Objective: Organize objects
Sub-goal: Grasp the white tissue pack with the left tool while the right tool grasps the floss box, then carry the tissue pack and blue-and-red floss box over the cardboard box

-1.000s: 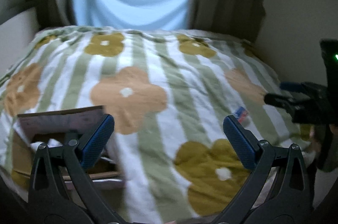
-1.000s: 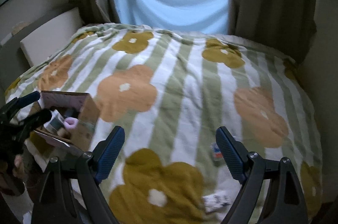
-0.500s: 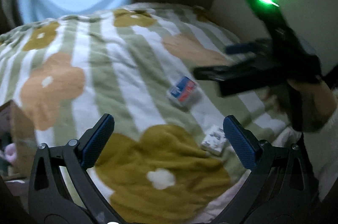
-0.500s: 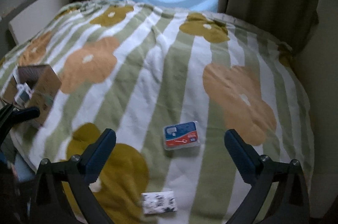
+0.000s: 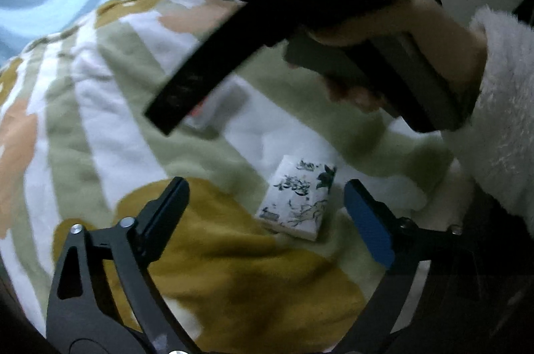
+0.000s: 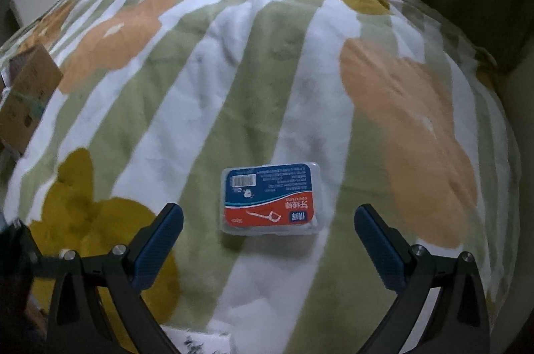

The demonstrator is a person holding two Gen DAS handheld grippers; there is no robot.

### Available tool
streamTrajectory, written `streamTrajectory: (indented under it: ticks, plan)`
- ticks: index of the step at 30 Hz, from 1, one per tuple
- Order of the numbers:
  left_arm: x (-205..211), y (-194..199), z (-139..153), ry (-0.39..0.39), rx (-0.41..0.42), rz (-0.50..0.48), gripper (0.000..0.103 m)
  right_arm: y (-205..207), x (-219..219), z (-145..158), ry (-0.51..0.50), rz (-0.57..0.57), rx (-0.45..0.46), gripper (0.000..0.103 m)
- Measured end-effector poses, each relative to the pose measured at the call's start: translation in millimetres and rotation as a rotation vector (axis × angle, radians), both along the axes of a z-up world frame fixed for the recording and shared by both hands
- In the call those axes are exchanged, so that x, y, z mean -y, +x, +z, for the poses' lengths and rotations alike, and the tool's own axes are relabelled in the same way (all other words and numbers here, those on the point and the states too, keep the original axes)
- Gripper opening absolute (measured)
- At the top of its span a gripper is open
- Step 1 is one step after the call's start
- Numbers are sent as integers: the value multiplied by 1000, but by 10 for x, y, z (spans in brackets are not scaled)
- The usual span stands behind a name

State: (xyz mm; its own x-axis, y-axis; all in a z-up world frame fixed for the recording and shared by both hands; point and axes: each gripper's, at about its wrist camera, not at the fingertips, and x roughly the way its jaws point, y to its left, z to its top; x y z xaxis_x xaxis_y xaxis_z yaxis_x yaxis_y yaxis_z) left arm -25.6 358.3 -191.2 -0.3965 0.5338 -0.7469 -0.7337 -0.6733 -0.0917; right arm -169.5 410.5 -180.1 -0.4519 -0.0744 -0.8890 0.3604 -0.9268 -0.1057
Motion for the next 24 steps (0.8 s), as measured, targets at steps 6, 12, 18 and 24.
streamTrajectory:
  ticks: [6,12,18,24]
  plan:
    - [-123,-96,-226,-2,63,-15,77,-89,-31,-223,7,6,7,102]
    - [-189,-78,-346,-19,77,-52,71,-118,-17,-371,53,0,-20,102]
    - [-191,-71,-452,-20,103,-74,51,-124,-31,-401,62,1,-38,94]
    - [-127,-96,-443,3,108,-68,49,-114,-13,-389,61,15,-34,78]
